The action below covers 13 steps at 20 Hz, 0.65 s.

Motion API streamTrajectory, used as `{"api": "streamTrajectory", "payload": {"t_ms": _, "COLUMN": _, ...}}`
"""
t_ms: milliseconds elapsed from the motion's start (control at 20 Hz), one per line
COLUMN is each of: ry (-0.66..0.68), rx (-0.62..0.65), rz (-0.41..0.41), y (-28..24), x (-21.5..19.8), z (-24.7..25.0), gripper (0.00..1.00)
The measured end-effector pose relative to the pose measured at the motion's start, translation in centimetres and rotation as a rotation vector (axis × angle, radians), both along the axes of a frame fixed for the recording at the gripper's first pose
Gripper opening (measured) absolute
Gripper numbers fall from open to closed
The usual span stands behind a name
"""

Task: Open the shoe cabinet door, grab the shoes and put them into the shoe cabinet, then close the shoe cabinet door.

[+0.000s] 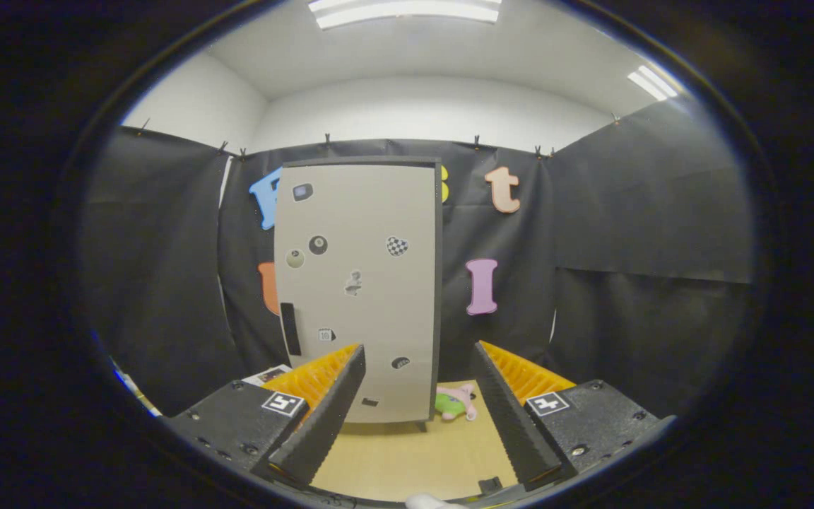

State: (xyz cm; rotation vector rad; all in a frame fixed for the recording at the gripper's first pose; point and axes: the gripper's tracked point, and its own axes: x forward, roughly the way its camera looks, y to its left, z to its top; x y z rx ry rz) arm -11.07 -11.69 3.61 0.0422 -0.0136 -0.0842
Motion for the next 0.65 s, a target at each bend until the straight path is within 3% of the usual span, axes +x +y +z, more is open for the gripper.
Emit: {"api": "streamTrajectory", "payload": {"t_ms": 650, "ry": 0.020, "rx": -0.001, "rz": 0.014, "y": 1.8, "x": 1.1, "z": -0.2, "gripper": 0.99}}
